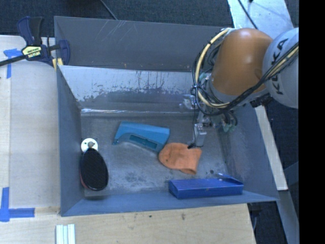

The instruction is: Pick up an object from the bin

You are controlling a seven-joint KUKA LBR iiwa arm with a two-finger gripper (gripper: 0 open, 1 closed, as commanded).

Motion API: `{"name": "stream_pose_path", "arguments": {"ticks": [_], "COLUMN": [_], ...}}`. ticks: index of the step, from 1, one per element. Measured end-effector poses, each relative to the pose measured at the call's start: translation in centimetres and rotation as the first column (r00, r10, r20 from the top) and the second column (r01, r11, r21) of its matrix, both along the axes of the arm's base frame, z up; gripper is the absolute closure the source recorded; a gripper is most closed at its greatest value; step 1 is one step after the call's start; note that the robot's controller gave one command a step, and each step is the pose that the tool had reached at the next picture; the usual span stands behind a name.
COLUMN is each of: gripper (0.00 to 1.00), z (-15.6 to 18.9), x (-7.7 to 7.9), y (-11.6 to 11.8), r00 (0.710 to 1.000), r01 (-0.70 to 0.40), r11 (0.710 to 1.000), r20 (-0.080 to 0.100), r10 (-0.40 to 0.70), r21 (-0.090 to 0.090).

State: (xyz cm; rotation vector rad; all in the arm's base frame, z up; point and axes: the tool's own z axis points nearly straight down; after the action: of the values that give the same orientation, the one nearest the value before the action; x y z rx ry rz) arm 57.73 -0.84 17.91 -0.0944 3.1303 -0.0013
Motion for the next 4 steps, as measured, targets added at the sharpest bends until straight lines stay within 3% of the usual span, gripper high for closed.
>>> {"name": "stream_pose_path", "arguments": {"ticks": [1, 2, 3, 4], "gripper": [0.0, 0.0, 0.0, 1.0], "z": [-3.2, -3.6, -5.1, -9.6], "x": [-2.3, -2.7, -3.3, -0.4], "y": [1.3, 1.5, 3.6, 4.3], "r00": [0.996, 0.992, 1.0, 0.999], "r01": [0.083, 0.128, 0.007, 0.02], "r11": [0.997, 0.992, 1.0, 1.0], "r20": [-0.009, -0.008, -0.008, 0.031], "r10": [-0.083, -0.128, -0.007, -0.02], "r21": [0.001, 0.001, 0.0, 0.002]}}
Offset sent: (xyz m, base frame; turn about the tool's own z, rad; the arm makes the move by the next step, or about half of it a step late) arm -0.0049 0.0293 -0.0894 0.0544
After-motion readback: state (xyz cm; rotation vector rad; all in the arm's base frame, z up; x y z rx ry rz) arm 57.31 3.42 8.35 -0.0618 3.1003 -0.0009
